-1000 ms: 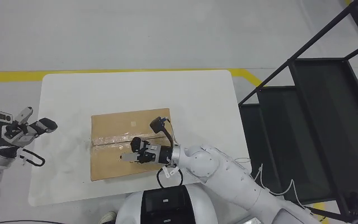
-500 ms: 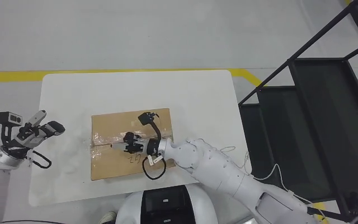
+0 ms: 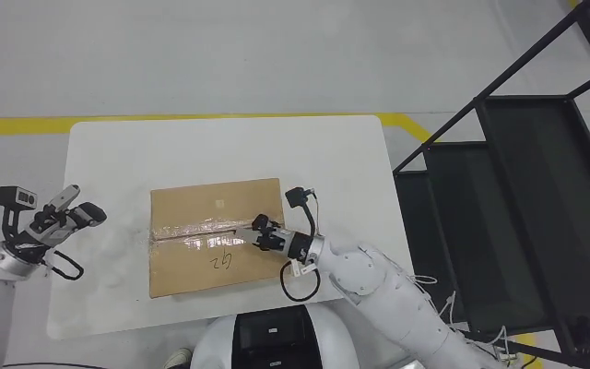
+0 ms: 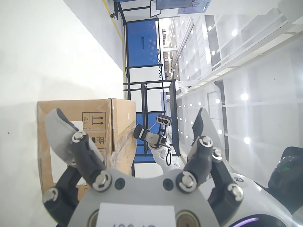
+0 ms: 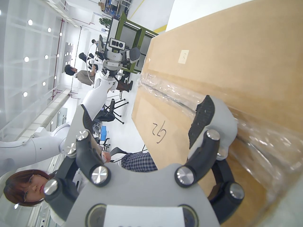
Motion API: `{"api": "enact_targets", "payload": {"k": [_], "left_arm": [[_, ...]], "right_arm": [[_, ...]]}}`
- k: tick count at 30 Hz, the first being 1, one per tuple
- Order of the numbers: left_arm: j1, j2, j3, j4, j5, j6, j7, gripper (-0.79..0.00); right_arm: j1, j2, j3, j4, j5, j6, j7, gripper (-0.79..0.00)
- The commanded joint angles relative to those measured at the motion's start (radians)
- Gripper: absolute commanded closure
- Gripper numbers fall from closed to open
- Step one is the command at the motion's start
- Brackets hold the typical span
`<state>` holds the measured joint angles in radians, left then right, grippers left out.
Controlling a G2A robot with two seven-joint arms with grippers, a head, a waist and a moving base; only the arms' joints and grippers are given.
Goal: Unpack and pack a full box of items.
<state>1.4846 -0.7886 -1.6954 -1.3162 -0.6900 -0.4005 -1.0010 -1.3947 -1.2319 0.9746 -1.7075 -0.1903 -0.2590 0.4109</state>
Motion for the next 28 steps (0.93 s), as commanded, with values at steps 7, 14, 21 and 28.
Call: {"api": "enact_targets", "payload": {"k": [7, 14, 21, 28], "left_arm": [[-0.003, -0.007, 0.002, -0.007, 0.006, 0.0, 0.002, -0.785], [-0.01, -0.019, 0.018, -0.048, 0.023, -0.021, 0.074, -0.785], [-0.017, -0.037, 0.043, -0.078, 0.006, -0.019, 0.2, -0.785], [-0.02, -0.039, 0.047, -0.076, 0.005, -0.016, 0.209, -0.785]], "right_arm": [[-0.119, 0.027, 0.133, -0.016, 0.056, -0.056, -0.023, -0.785], [-0.177, 0.03, 0.207, -0.03, 0.098, -0.259, -0.19, -0.785], [-0.256, 0.025, 0.262, -0.065, 0.044, -0.364, -0.408, -0.785], [-0.271, 0.02, 0.268, -0.07, 0.03, -0.365, -0.481, -0.785]]}}
